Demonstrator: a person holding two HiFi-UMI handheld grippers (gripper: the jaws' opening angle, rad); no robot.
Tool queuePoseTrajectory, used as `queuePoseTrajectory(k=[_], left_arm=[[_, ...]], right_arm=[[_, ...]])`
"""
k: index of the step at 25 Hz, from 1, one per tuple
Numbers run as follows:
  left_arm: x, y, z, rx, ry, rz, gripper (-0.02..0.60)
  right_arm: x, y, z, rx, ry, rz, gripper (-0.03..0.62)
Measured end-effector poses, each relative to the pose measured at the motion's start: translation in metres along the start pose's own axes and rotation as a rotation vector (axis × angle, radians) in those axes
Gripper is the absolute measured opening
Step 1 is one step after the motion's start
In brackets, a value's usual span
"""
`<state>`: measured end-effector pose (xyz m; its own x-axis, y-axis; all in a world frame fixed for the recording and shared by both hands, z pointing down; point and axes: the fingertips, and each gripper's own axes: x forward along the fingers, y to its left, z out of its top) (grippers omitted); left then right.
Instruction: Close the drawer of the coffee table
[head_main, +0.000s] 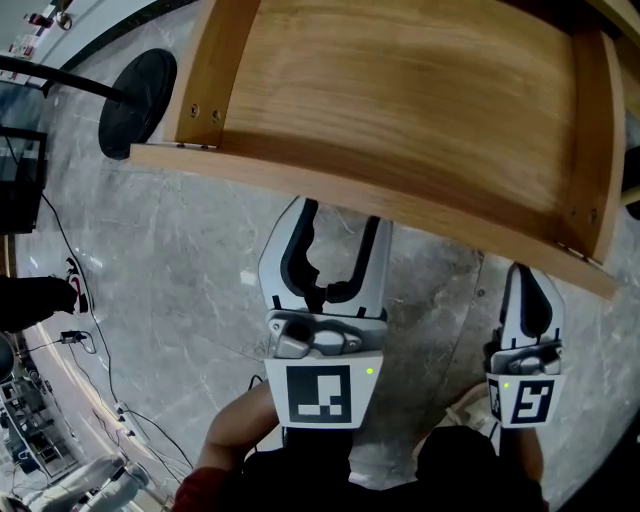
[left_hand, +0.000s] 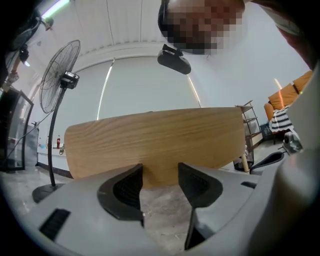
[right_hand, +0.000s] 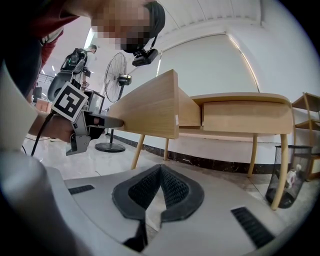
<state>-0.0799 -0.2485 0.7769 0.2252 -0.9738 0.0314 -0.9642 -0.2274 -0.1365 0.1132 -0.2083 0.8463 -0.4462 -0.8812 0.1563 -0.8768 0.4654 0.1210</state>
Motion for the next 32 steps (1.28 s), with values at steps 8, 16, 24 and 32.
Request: queuePoseTrajectory(k=[8, 16, 24, 32], left_arm=[[0.001, 0.001, -0.001, -0.005, 0.023, 0.000, 0.216], [0.001, 0.000, 0.001, -0.008, 0.032, 0.011, 0.224], [0.014, -0.001, 0.013, -0.008, 0.027, 0.000, 0.224], [0.053, 0.013, 0.026, -0.016, 0.007, 0.013, 0.224]], right_arm=[[0.001, 0.002, 0.003, -0.006, -0.010, 0.007, -0.005], [-0.006, 0.002, 0.006, -0.001, -0.025, -0.003, -0.005], [-0.019, 0.004, 0.007, 0.005, -0.043, -0.010, -0.005], [0.001, -0.015, 0.024, 0.014, -0.071, -0.028, -0.005]])
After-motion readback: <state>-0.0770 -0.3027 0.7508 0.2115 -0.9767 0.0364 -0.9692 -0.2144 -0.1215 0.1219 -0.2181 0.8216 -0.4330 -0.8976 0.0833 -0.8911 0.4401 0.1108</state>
